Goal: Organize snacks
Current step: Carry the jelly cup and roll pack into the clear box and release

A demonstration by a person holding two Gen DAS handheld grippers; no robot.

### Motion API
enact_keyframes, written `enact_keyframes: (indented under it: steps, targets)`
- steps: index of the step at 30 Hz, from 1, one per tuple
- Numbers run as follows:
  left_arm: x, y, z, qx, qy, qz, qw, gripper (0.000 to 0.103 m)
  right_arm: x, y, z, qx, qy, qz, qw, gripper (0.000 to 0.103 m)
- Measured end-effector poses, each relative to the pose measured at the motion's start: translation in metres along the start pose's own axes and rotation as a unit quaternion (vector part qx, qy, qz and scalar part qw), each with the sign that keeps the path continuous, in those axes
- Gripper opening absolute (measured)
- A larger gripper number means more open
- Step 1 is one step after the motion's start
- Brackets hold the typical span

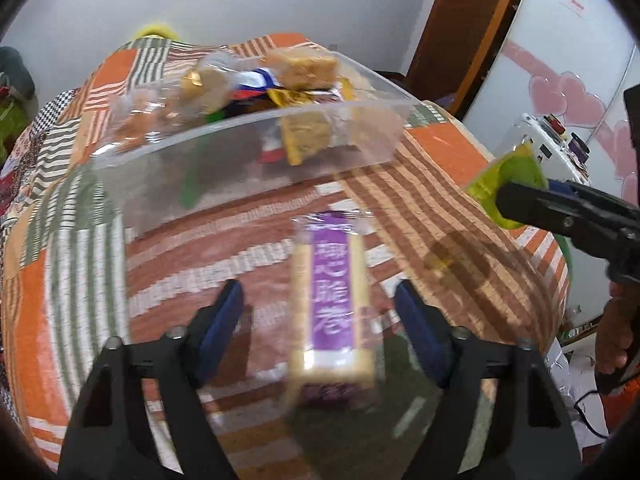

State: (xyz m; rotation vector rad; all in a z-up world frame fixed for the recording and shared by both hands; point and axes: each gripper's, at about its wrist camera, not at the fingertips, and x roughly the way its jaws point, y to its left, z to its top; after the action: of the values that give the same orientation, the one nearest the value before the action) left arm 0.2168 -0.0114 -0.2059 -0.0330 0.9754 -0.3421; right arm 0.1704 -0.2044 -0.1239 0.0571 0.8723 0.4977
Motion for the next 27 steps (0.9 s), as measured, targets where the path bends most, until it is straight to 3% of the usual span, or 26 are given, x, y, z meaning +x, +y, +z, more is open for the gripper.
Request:
enact_keyframes:
  steps: [4, 11, 27]
  targets:
    - [0.018, -0.009, -0.001, 0.005, 0.015, 0.017, 0.9997, 0.045, -0.002, -0.004, 0.000, 0.005, -0.004, 0.002, 1.000, 0.044]
    - [0.015, -0.005, 0.000, -0.006, -0.001, 0.025, 0.9997, 0.045, -0.002, -0.007, 0.002, 0.008, -0.008, 0.002, 1.000, 0.044]
    - [-0.047, 0.005, 0.058, -0.011, -0.110, 0.041, 0.9930, 0.045, 0.001, -0.009, 0.058, -0.011, -0.062, 0.004, 0.998, 0.044]
